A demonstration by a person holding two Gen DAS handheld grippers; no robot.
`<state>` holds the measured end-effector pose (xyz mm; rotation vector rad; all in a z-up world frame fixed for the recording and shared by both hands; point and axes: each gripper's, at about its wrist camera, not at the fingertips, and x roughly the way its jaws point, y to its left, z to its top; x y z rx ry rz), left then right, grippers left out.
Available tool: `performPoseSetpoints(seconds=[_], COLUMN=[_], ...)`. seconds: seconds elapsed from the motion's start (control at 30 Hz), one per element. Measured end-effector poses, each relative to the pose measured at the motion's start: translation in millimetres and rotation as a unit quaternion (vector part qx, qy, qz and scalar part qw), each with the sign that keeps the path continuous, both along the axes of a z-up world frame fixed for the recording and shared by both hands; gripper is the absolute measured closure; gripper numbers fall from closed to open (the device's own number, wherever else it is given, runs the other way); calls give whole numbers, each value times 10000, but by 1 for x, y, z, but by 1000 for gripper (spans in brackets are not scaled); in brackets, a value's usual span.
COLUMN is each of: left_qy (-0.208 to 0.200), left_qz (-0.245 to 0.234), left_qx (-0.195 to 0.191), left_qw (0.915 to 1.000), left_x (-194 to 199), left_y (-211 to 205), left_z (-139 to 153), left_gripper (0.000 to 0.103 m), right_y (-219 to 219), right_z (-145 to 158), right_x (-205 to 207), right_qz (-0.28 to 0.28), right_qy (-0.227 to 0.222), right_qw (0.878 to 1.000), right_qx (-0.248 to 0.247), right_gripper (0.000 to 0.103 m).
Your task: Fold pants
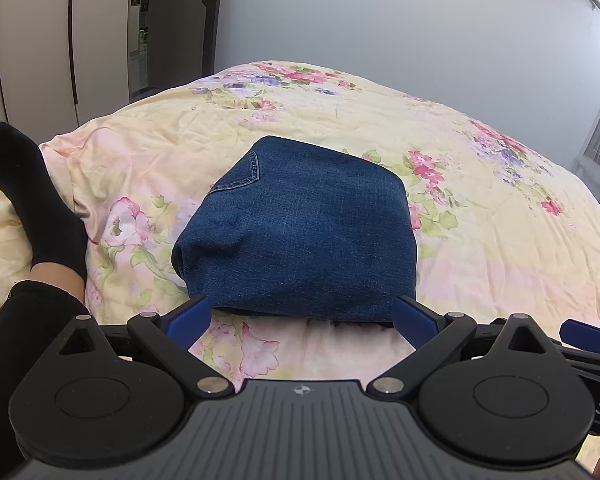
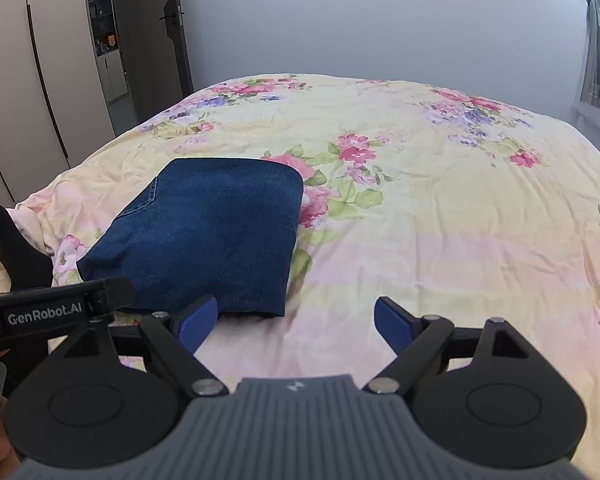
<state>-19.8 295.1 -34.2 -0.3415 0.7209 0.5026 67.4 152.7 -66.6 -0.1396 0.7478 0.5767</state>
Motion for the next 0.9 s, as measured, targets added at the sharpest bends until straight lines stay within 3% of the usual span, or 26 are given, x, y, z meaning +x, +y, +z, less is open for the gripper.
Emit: performPoseSetpoints(seconds=[0.9], left_qy=[2], left_qz=[-14], left_qx=[-5], left_qw=[10000], left_x=[0], left_y=[0], left_z=[-1], left_gripper=[0], right_y=[-2], right_z=[-4], right_x=[-1], right_qz=[-3], right_qy=[39], right_qw=[10000], right_qx=[0], right_gripper=[21])
